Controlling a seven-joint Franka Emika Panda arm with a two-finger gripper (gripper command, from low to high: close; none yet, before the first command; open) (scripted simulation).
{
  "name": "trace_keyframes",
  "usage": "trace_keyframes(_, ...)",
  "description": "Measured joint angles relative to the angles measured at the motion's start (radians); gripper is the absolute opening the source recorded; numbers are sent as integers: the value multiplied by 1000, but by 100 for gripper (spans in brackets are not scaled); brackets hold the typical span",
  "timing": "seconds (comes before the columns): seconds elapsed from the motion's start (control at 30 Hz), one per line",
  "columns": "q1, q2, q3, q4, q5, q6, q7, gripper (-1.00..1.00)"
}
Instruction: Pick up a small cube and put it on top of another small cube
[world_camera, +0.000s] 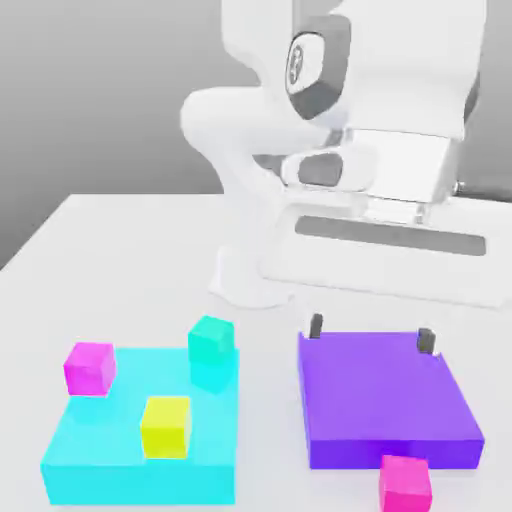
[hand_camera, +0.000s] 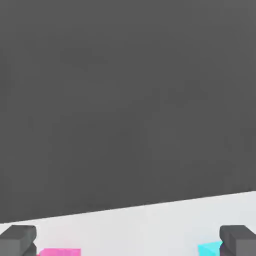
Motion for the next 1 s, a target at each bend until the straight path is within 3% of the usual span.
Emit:
trace_keyframes(0.27, 51, 261, 28, -16, 30, 106, 94, 0)
trace_keyframes(0.4, 106, 405, -33, 10, -29, 209, 149, 0)
trace_keyframes(0.43, 119, 434, -49, 17, -43, 230, 161, -100)
trace_keyframes(0.67, 120, 436, -50, 17, -44, 233, 162, -100)
trace_keyframes(0.83, 57, 276, 12, -22, 55, 115, 111, -100)
trace_keyframes(1.0, -37, 123, -73, -67, 163, 16, 247, -100)
